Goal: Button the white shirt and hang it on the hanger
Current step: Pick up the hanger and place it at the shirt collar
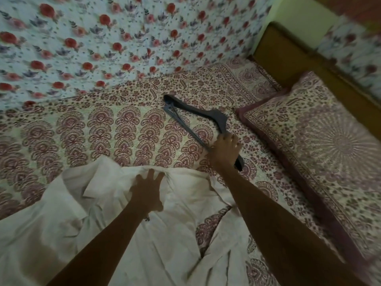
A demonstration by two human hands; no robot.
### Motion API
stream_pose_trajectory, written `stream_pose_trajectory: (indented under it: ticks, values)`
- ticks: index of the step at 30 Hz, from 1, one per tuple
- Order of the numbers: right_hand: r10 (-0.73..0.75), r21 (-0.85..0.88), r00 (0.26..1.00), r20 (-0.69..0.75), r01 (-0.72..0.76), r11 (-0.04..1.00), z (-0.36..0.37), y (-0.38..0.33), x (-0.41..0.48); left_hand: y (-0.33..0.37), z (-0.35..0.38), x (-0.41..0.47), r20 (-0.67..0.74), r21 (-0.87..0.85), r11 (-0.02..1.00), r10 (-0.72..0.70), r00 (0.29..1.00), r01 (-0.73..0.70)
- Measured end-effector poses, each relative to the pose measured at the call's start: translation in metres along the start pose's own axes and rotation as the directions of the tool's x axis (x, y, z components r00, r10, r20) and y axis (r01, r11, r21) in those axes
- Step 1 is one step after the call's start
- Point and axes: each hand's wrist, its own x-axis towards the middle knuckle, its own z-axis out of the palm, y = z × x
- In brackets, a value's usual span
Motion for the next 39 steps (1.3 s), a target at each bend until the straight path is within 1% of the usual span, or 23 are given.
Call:
stream_pose_trajectory:
  ticks: [2,3,5,7,8,12,14,16,18,19,20,21,22,23,24,25,26,28,29,31,33,37,39]
  values:
    - [0.142,-0.033,0.990,-0.026,-0.142,0.989,0.000,0.018,0.004,0.006,-0.003,0.003,0.007,0.008,1.000,-0.018,1.000,0.018]
    - [0.208,-0.008,0.978,0.002,-0.208,0.978,0.002,0.029,0.008,0.009,-0.004,0.006,0.010,0.022,0.999,-0.024,1.000,0.023]
    - [0.278,0.144,0.949,0.149,-0.299,0.943,0.003,0.047,0.019,0.015,-0.008,0.011,0.010,0.055,0.998,-0.037,0.999,0.036]
    - [0.231,0.303,0.922,0.311,-0.326,0.895,-0.002,0.056,0.025,0.019,-0.008,0.015,0.013,0.070,0.997,-0.046,0.999,0.045]
    - [0.204,0.370,0.911,0.357,-0.339,0.865,-0.004,0.058,0.026,0.021,-0.008,0.017,0.014,0.063,0.996,-0.057,0.998,0.056]
    - [0.141,0.615,0.861,0.488,-0.454,0.645,-0.007,0.049,0.020,0.022,-0.012,0.018,0.035,0.051,0.995,-0.086,0.996,0.084]
    - [0.097,0.700,0.867,0.490,-0.457,0.549,-0.016,0.038,0.007,0.019,-0.015,0.016,0.043,0.025,0.997,-0.078,0.996,0.077]
    - [0.063,0.759,0.895,0.441,-0.409,0.506,-0.030,0.025,-0.017,0.011,-0.010,0.016,0.016,-0.099,0.995,-0.005,1.000,0.007]
    - [0.008,0.821,0.910,0.414,-0.377,0.429,-0.043,0.009,-0.046,-0.009,-0.001,0.004,-0.136,-0.387,0.917,0.045,0.990,-0.095]
    - [-0.013,0.846,0.914,0.405,-0.369,0.385,-0.048,0.004,-0.059,-0.020,0.005,-0.004,-0.272,-0.467,0.870,0.032,0.962,-0.161]
    - [-0.044,0.859,0.915,0.400,-0.358,0.365,-0.051,-0.009,-0.077,-0.041,0.015,-0.017,-0.435,-0.468,0.868,-0.061,0.898,-0.168]
    - [-0.051,0.867,0.920,0.388,-0.345,0.360,-0.053,-0.017,-0.091,-0.056,0.019,-0.030,-0.572,-0.440,0.890,-0.180,0.800,-0.114]
    - [-0.053,0.871,0.927,0.370,-0.327,0.366,-0.053,-0.023,-0.103,-0.069,0.021,-0.040,-0.664,-0.387,0.922,-0.273,0.696,-0.007]
    - [-0.063,0.873,0.931,0.359,-0.311,0.376,-0.050,-0.033,-0.119,-0.084,0.022,-0.057,-0.705,-0.353,0.925,-0.362,0.610,0.140]
    - [-0.071,0.872,0.936,0.345,-0.291,0.394,-0.049,-0.041,-0.134,-0.096,0.023,-0.068,-0.700,-0.388,0.888,-0.459,0.548,0.248]
    - [-0.085,0.868,0.941,0.328,-0.265,0.420,-0.044,-0.048,-0.148,-0.106,0.022,-0.079,-0.664,-0.460,0.833,-0.552,0.504,0.306]
    - [-0.100,0.861,0.947,0.306,-0.230,0.454,-0.041,-0.052,-0.161,-0.112,0.021,-0.085,-0.586,-0.547,0.760,-0.647,0.488,0.351]
    - [-0.146,0.825,0.951,0.273,-0.153,0.544,-0.031,-0.066,-0.190,-0.130,0.026,-0.100,-0.321,-0.674,0.561,-0.809,0.493,0.481]
    - [-0.156,0.804,0.953,0.261,-0.125,0.581,-0.027,-0.071,-0.202,-0.134,0.031,-0.104,-0.215,-0.688,0.504,-0.829,0.516,0.522]
    - [-0.137,0.774,0.953,0.271,-0.131,0.619,-0.022,-0.084,-0.225,-0.140,0.047,-0.116,-0.097,-0.641,0.510,-0.795,0.598,0.574]
    - [-0.102,0.761,0.947,0.304,-0.177,0.624,-0.017,-0.094,-0.244,-0.143,0.062,-0.121,-0.087,-0.547,0.578,-0.759,0.645,0.606]
    - [-0.037,0.730,0.919,0.393,-0.287,0.620,-0.006,-0.117,-0.284,-0.157,0.072,-0.120,-0.155,-0.549,0.592,-0.766,0.625,0.590]
    - [0.008,0.726,0.928,0.374,-0.298,0.620,-0.008,-0.126,-0.304,-0.167,0.067,-0.119,-0.173,-0.611,0.574,-0.769,0.616,0.545]
